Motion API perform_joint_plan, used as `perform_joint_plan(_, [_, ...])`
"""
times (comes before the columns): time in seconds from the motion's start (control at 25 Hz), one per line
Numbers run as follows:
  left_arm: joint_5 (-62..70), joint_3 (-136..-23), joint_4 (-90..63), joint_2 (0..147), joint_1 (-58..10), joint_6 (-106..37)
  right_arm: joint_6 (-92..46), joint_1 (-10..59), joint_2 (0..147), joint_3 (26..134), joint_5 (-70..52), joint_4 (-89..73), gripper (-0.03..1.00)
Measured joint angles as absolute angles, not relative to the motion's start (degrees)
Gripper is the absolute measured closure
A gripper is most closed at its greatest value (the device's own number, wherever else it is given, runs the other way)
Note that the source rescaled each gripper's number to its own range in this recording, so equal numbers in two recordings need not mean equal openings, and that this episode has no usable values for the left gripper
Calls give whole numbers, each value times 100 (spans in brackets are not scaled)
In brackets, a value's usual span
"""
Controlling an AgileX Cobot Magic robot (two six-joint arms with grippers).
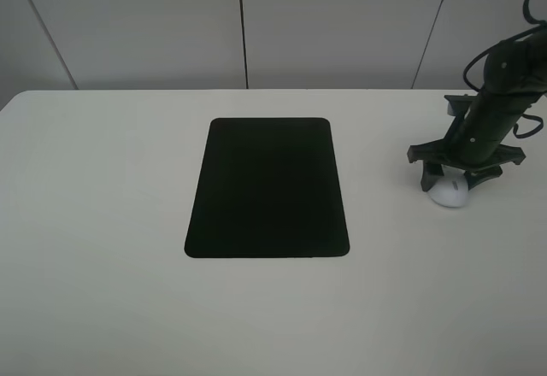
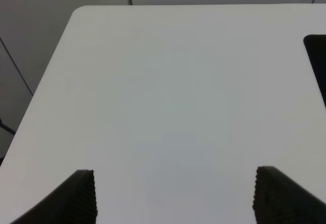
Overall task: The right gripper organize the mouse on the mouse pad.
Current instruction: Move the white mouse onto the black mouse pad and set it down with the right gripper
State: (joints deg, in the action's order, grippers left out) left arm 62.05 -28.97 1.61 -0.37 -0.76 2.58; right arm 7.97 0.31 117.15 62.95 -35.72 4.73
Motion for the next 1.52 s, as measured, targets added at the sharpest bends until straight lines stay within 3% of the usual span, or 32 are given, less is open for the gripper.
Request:
perform_joint_plan(0.36, [6205, -2897, 161, -37, -76, 258, 1376, 345, 11399, 6805, -4375, 695, 92])
perform_joint_plan(0.84, [6205, -2897, 161, -37, -76, 258, 2462, 2209, 11275, 7995, -4902, 859, 92])
perform_joint_plan(1.52, [6205, -2897, 161, -37, -76, 258, 2922, 3780, 13324, 10728, -5696, 849, 92])
